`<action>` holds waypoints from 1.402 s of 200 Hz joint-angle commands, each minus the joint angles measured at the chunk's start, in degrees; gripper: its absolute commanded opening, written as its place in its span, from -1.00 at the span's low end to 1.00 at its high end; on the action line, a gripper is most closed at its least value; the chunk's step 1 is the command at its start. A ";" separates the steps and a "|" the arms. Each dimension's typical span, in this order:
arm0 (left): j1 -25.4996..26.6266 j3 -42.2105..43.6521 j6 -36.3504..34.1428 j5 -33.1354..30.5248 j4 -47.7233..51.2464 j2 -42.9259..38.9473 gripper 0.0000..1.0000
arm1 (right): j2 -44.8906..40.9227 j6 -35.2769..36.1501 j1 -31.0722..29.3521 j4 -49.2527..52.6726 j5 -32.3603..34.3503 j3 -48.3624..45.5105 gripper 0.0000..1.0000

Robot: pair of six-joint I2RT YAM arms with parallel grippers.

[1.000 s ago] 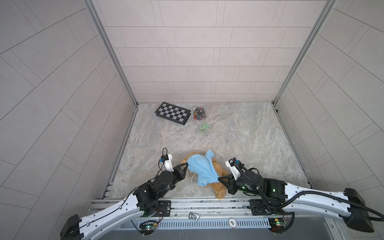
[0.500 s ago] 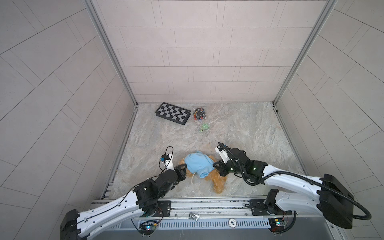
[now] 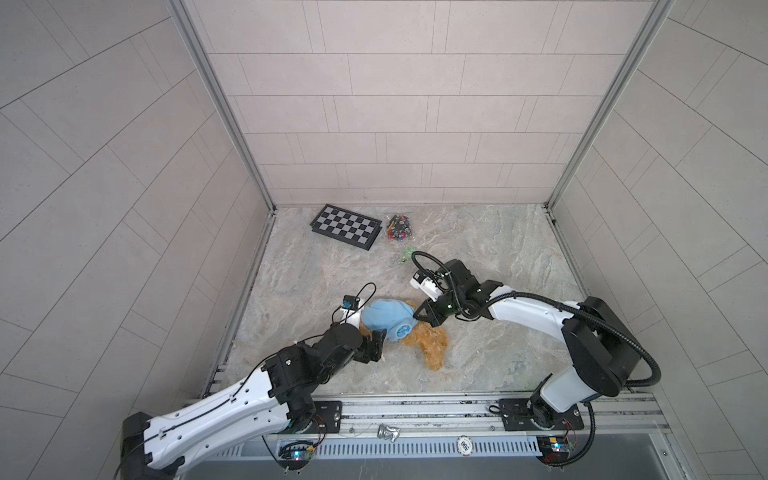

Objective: Dress the teddy bear

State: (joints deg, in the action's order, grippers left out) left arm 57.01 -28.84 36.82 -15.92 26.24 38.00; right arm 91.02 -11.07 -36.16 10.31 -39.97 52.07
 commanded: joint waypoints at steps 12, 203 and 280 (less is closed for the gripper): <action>-11.08 -0.60 -8.10 8.17 -4.64 7.45 0.87 | 2.79 8.74 1.16 9.43 -1.49 1.53 -1.00; -13.63 5.30 6.18 21.77 -17.70 12.91 -1.00 | -15.94 11.69 1.03 12.69 5.55 2.94 -0.32; -15.08 8.39 20.65 27.21 -20.42 3.71 -1.00 | -46.33 2.94 -5.29 14.89 12.54 -7.08 -0.06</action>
State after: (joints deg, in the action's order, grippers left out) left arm 42.63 -20.73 52.31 8.14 8.56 44.16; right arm 49.06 -4.45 -38.87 22.61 -29.06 48.84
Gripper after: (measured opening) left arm 0.109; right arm 0.482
